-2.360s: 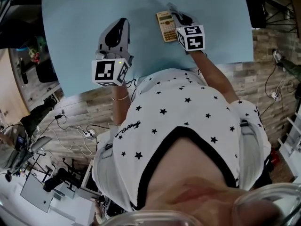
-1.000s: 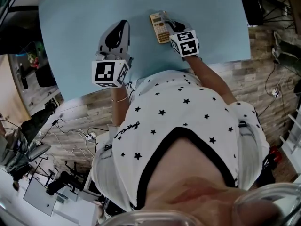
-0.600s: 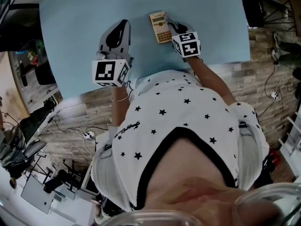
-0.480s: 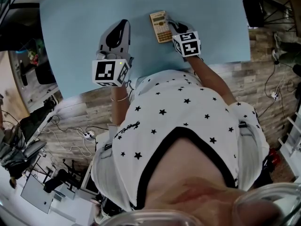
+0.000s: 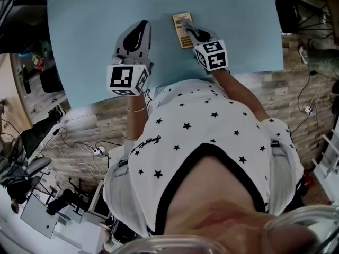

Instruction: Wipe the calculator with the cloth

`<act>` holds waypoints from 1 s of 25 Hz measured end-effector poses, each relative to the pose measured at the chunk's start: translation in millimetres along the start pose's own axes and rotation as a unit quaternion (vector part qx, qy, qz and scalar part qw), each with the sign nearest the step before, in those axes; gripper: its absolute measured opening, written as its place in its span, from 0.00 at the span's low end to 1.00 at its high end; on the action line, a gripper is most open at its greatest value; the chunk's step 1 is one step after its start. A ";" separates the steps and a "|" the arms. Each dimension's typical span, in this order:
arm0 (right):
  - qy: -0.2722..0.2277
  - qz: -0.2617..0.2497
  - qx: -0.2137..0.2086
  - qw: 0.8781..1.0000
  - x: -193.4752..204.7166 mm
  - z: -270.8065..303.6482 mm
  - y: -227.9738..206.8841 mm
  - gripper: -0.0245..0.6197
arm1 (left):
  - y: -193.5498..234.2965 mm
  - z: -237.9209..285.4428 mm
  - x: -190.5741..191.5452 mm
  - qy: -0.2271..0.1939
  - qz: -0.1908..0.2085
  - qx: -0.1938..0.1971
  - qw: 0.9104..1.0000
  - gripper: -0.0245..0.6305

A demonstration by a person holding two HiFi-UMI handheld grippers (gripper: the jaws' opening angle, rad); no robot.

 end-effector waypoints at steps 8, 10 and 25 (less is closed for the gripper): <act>0.018 -0.020 -0.059 0.998 9.7 -3.2 46.1 0.11 | 1.6 -4.5 4.6 0.004 -0.005 0.002 1.000 0.09; 0.025 -0.024 -0.067 0.997 14.9 -2.6 52.4 0.11 | 0.6 -5.0 6.0 0.005 -0.005 0.004 1.000 0.09; 0.022 0.021 -0.026 0.999 22.9 -7.4 24.8 0.11 | -8.6 1.6 3.0 0.011 0.003 0.022 1.000 0.09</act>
Point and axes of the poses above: the fingertips, and each gripper's own axes: z forward along the fingers, y to its left, x out of its underside, the point moved 5 cm from there along -z, backward along the fingers, and after that the axes turned 9 degrees about x, right-handed, at the moved point
